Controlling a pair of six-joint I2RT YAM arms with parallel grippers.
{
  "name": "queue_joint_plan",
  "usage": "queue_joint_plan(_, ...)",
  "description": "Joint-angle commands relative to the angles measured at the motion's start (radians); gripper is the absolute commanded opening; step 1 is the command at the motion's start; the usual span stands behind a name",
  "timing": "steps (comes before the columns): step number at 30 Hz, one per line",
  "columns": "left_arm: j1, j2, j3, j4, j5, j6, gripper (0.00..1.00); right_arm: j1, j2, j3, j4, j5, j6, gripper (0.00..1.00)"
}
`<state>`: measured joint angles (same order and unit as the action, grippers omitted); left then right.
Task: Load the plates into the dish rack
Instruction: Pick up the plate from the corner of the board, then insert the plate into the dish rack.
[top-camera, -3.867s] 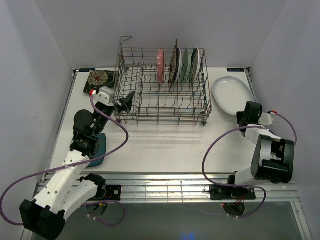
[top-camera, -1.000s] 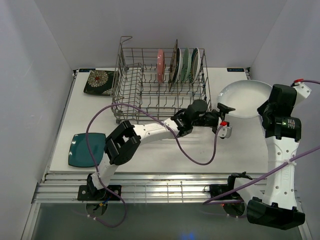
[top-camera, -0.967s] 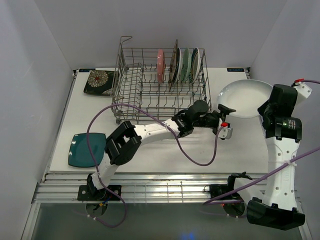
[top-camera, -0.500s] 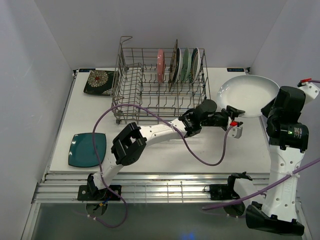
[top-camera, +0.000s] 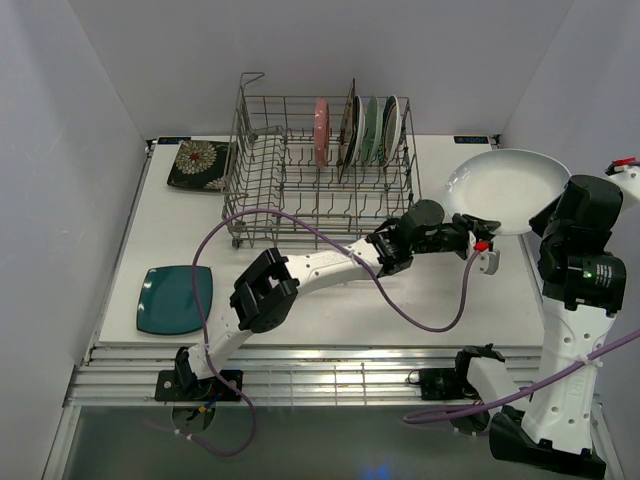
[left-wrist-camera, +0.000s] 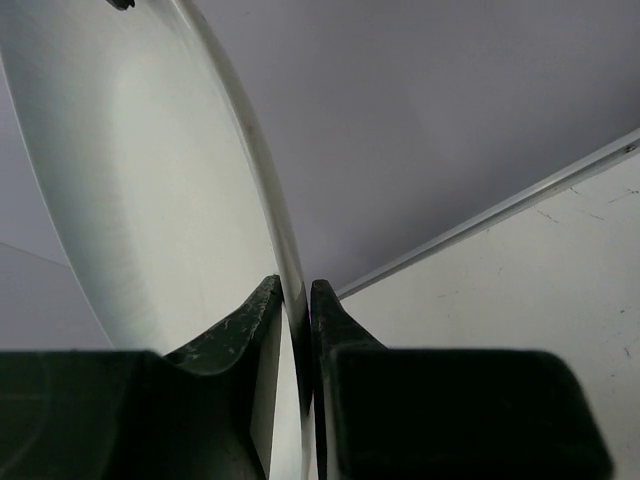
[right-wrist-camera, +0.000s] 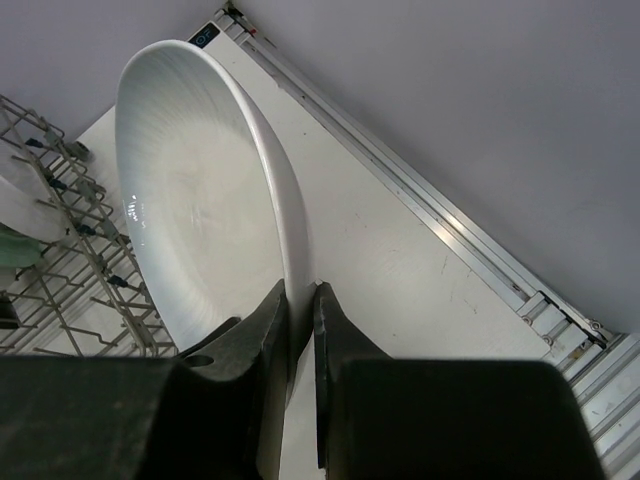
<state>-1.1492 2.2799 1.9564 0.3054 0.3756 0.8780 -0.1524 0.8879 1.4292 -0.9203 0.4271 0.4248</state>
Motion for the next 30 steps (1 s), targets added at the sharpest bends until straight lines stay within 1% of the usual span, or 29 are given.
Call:
queue_joint_plan(1,-0.015,-0.005,0.059,-0.002,-0.014,-0.007,0.15,0.010,-0.053,0.112,0.212,-0.097,0.029,0.08)
queue_joint_plan(3,-0.018,-0.007,0.068,0.001,-0.027,-0.022,0.12,0.010,-0.050,0.120,0.210,-0.114,0.022,0.08)
queue_joint_plan(7,-0.023,-0.010,0.070,0.027,-0.053,-0.043,0.00,0.010,-0.037,0.138,0.199,-0.181,0.005,0.08)
queue_joint_plan(14,-0.023,-0.031,0.047,0.110,-0.144,-0.089,0.00,0.010,-0.009,0.203,0.178,-0.270,-0.021,0.08)
queue_joint_plan(19,-0.023,-0.080,-0.033,0.199,-0.191,-0.131,0.00,0.010,0.020,0.241,0.167,-0.350,-0.024,0.08)
queue_joint_plan(25,-0.018,-0.109,-0.056,0.238,-0.241,-0.145,0.00,0.010,0.072,0.333,0.135,-0.402,-0.023,0.08)
queue_joint_plan(30,-0.009,-0.128,-0.079,0.264,-0.264,-0.184,0.00,0.010,0.115,0.361,0.135,-0.419,-0.017,0.08)
